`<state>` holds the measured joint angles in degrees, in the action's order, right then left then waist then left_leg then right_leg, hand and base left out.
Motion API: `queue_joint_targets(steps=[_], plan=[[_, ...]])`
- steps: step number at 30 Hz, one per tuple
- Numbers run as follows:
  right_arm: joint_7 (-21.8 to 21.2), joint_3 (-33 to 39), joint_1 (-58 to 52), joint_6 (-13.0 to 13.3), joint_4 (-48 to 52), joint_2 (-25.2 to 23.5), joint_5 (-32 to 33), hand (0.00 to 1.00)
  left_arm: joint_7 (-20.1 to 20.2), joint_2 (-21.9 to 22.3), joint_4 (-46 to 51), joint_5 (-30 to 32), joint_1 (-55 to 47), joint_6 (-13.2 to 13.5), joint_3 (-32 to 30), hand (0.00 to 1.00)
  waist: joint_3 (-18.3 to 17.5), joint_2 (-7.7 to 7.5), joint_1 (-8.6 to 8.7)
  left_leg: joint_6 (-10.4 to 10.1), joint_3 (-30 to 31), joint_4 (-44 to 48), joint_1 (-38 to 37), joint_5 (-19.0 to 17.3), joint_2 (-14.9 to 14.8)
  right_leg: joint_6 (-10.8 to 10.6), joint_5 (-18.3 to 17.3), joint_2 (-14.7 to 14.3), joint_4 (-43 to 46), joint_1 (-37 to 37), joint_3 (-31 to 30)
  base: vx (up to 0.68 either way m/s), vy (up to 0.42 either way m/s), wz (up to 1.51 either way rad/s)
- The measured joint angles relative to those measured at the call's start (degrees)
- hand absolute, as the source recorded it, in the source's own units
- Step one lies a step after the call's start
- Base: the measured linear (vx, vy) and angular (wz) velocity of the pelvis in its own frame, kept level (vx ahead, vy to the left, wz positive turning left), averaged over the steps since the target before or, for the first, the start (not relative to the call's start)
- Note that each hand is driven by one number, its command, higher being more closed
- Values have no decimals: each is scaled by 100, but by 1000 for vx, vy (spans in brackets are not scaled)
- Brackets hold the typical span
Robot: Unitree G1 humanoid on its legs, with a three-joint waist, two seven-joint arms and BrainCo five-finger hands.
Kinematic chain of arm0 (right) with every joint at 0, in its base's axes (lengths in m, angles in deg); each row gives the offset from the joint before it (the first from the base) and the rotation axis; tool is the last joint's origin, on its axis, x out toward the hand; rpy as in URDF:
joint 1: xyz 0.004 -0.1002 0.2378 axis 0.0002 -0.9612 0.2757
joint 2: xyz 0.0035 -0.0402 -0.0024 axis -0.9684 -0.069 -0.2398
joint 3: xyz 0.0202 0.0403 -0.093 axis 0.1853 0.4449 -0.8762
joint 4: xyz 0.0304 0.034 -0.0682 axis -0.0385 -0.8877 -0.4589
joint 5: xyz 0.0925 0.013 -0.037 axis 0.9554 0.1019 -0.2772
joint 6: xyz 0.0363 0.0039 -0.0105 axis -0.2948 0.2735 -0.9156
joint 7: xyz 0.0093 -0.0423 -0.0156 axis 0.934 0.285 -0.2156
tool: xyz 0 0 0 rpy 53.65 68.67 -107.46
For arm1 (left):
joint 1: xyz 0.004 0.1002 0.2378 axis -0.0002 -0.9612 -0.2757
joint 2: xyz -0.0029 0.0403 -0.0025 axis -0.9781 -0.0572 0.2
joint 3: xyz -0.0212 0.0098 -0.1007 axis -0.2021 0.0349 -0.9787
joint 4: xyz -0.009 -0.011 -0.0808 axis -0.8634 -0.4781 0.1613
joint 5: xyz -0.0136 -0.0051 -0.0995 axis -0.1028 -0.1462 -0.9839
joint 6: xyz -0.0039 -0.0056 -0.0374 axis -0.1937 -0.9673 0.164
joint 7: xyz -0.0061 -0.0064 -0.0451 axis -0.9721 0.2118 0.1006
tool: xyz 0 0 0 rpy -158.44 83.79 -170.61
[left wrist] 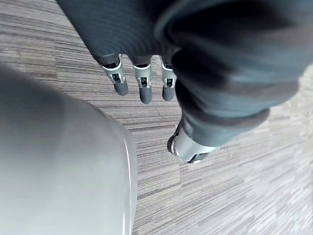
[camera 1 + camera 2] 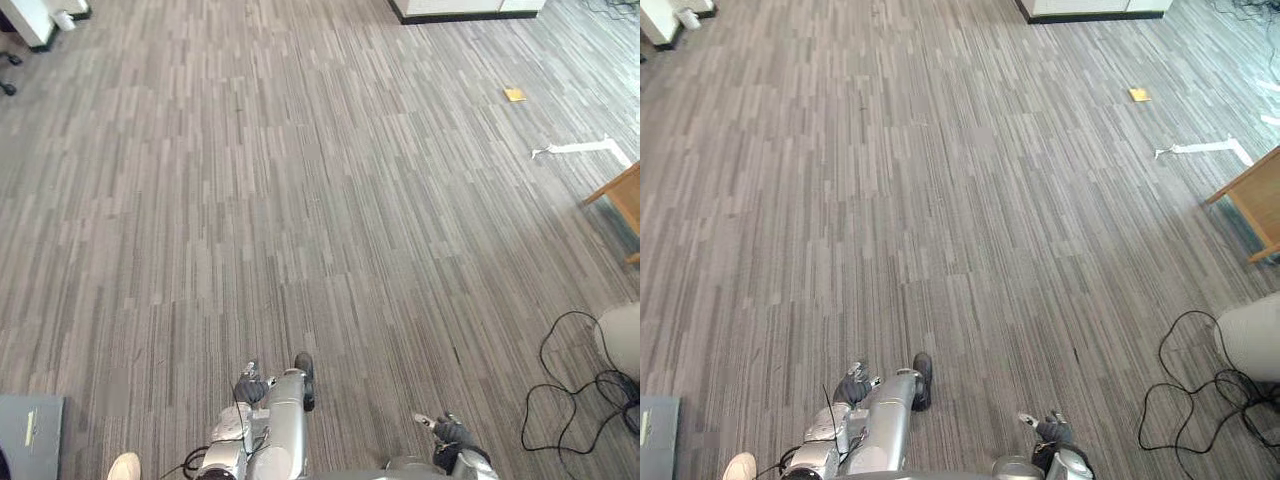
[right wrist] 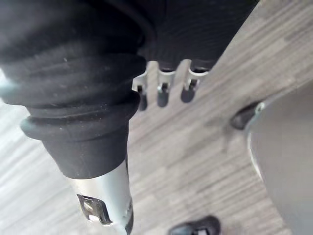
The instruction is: Organize washtable
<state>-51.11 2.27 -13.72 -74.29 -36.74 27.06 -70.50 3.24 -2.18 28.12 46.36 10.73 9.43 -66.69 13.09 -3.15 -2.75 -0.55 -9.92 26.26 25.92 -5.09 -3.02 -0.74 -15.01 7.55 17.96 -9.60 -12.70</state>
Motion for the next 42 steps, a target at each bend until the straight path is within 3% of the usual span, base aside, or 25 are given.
queue_joint_targets(steps=[2,3,5,8,9,11,13,15,17,19,20,21,22,23,25,28,30,32,35,36,37,39,40,41,42], plan=[[-35,-52,-35,0,44,-47,-144,0,3,-36,-133,3,-9,-51,55,0,-59,-77,45,375,-189,-55,-402,-247,234,-559,442,98,1278,414,-166,516,214,-33],[-45,-104,-80,2,83,-45,-224,0,4,-79,-213,5,14,-90,207,0,-72,-104,92,566,-244,-91,-683,-434,386,-960,1101,58,2336,831,-319,461,209,-2],[-54,-87,-107,-3,104,-40,-238,0,5,-126,-275,7,19,-122,436,0,-78,-136,176,607,-166,-276,-1193,-661,617,-1323,1533,-43,3904,1446,-262,433,159,24],[-84,-83,-143,28,274,-10,-177,0,6,-123,-480,-16,9,-160,613,0,-14,-25,215,662,36,-1029,-2285,-735,794,-611,991,-44,4747,2113,767,508,115,26],[-90,-82,-163,63,356,-8,-16,0,13,-100,-557,-20,23,-182,671,0,-12,-21,231,767,203,-1305,-2687,-793,806,-395,520,-119,4628,2404,1272,389,31,40],[-88,-29,-197,85,451,-18,190,0,22,-81,-755,-77,112,-216,665,0,21,-1,311,943,466,-1427,-3108,-882,796,-304,107,-304,3880,2767,1660,553,-39,74],[-75,161,-207,140,489,-41,339,0,25,-31,-900,-187,135,-243,604,0,35,25,411,945,722,-1533,-3517,-1076,750,-202,139,-449,2329,3033,1842,542,-82,86],[-56,278,-206,157,504,-40,454,0,24,7,-903,-311,92,-249,447,0,45,33,504,841,1009,-1856,-4008,-1247,708,-239,911,-467,27,3190,2081,669,-148,71],[-14,391,-207,151,497,-66,486,0,28,8,-933,-337,64,-260,349,0,42,-43,554,570,1238,-2155,-4437,-1414,698,-378,1214,-332,-862,3558,2290,805,-240,77],[6,619,-251,126,388,-87,492,0,81,25,-1057,-336,-8,-262,117,0,1,-116,674,375,1506,-1956,-4724,-1531,635,-165,1489,-229,-876,3612,2177,717,-271,86],[-4,881,-275,73,348,-101,551,0,122,153,-1131,-352,6,-280,-140,0,-33,48,725,298,1681,-1449,-4720,-1587,380,148,2047,-330,-368,3598,2209,837,-375,68],[-11,1046,-327,75,359,-95,563,0,144,227,-1150,-355,-16,-290,-262,0,-69,192,746,237,1747,-1026,-4616,-1552,233,243,2116,-386,-104,3588,2332,985,-459,55],[-11,1310,-412,55,487,-46,675,0,154,398,-1149,-371,-90,-293,-620,0,-105,538,725,-292,1736,142,-4280,-1220,-36,415,1894,-632,365,3490,2568,830,-398,12],[8,1334,-433,51,542,-12,676,0,158,485,-1136,-475,-170,-303,-933,0,-103,681,696,-601,1745,1178,-3853,-498,-154,506,1553,-858,492,3310,2582,658,-305,-17],[37,1257,-431,53,550,-22,760,0,173,416,-1125,-717,-266,-363,-1215,0,-57,714,623,-886,1577,3492,-2756,356,-368,714,1165,-1290,231,2562,2439,803,-314,-53],[44,864,-416,30,422,-78,722,0,176,234,-792,-862,-265,-328,-1237,0,34,376,316,-145,584,4413,-1727,-315,-702,826,1061,-1516,-617,1052,1765,802,-306,-77],[25,551,-333,15,388,-85,597,0,135,209,-637,-1096,-268,-264,-1257,0,39,300,238,-123,325,3876,-1127,-611,-635,814,971,-1480,-1050,518,1425,615,-136,-76],[-2,318,-151,-23,256,-8,387,0,116,293,-465,-1430,-281,-214,-1267,0,69,324,168,-168,311,2002,-457,-721,-485,705,759,-1400,-1419,0,1118,654,-19,-68],[-4,18,-165,-58,84,163,107,0,-3,436,-324,-1555,-406,-128,-1258,0,11,501,36,-755,308,-1202,-119,-83,-412,538,275,-1298,-1786,-755,801,667,99,-46],[-4,24,-197,-75,-16,213,-19,0,-33,485,-205,-1582,-487,-78,-1285,0,-30,538,-133,-759,315,-1369,96,-76,-461,404,22,-1219,-1865,-1067,721,864,253,-64],[-4,29,-258,-75,-47,187,-48,0,-33,474,-151,-1581,-556,-65,-1356,0,-86,464,-195,-708,277,-1349,132,-71,-397,317,-121,-1098,-1844,-1215,706,939,297,-77],[-15,34,-380,-79,-120,65,-169,0,-77,426,-263,-1573,-765,-50,-1632,0,-382,185,-279,10,118,-998,74,880,-108,-19,-510,-699,-504,-865,621,1065,303,-69],[-15,73,-407,-59,-113,-120,-247,0,-130,250,-413,-1570,-896,-80,-1680,0,-503,-140,-214,211,15,-958,-179,966,185,-241,-220,-438,1235,-201,583,752,205,-37],[-17,106,-410,-55,-102,-156,-246,0,-132,208,-436,-1566,-898,-83,-1679,0,-502,-202,-201,270,6,-944,-255,958,262,-281,-45,-394,1619,-66,551,904,218,14],[-18,273,-376,-41,-72,-307,-235,0,-142,37,-584,-1535,-874,-137,-1662,0,-449,-438,-43,569,60,-992,-777,642,659,-649,1315,-288,3076,422,436,859,180,57]])
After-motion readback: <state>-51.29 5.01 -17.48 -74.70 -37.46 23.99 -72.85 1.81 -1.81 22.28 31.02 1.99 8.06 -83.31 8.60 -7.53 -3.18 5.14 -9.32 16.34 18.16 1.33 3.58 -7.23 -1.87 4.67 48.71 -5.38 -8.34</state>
